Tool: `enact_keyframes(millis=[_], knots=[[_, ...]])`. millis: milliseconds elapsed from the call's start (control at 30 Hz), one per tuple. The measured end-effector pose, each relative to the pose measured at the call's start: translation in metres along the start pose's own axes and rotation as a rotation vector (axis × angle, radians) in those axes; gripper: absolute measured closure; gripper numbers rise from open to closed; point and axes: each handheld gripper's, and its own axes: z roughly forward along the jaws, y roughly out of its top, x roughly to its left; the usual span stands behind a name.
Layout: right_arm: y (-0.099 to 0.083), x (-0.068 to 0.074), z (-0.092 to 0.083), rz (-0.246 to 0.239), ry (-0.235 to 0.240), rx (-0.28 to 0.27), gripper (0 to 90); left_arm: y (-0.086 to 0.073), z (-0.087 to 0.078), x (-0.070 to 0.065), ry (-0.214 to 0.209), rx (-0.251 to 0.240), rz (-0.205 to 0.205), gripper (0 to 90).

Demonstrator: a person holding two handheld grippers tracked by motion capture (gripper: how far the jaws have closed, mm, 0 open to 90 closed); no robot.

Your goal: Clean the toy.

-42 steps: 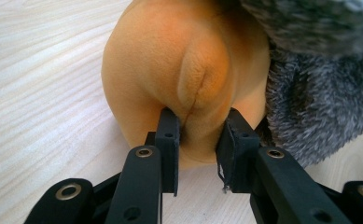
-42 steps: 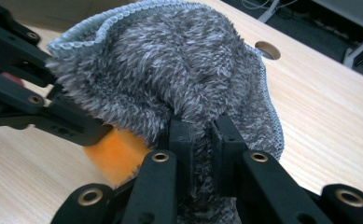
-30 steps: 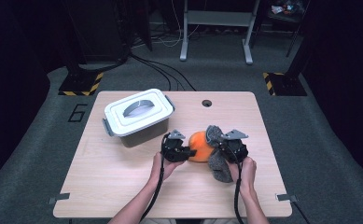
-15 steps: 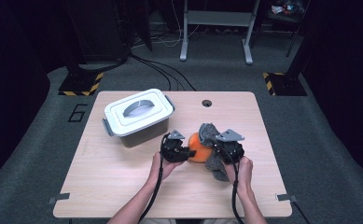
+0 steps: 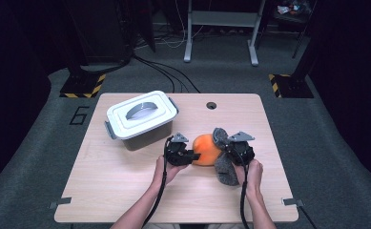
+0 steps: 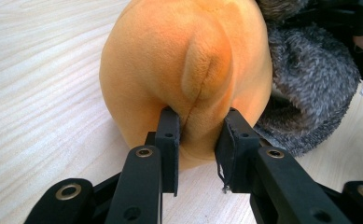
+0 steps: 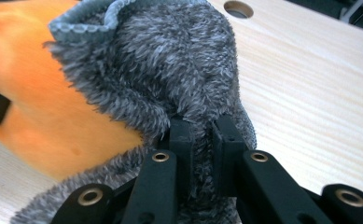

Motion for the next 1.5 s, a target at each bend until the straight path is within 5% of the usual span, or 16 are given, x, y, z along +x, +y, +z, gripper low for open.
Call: enact_keyframes(millis=[533,733,900,1000,1233,1500], knots=[[-0.017,-0.018,0.011,0.08,-0.023,0.077,80.6,0.0,0.0,0.0,0.003,0.002,0.008,71.0],[0.002,-0.004,-0.014,-0.001,-0.019,-0.043,80.6,0.0,-0.001,0.0,-0.002,0.006,0.022,70.4],[0.015,0.014,-0.011,-0.067,-0.004,-0.055,80.6,-0.001,-0.002,0.0,-0.001,0.007,0.02,68.7],[0.012,0.01,-0.005,-0.043,0.002,-0.034,80.7,-0.001,-0.002,0.0,-0.005,-0.003,0.027,63.6],[0.004,-0.004,-0.001,-0.003,-0.021,0.004,80.7,-0.004,0.001,0.001,-0.002,0.021,0.035,36.6],[-0.001,-0.01,0.001,0.018,-0.033,0.003,80.8,-0.012,0.012,0.007,0.016,0.062,0.009,33.5]])
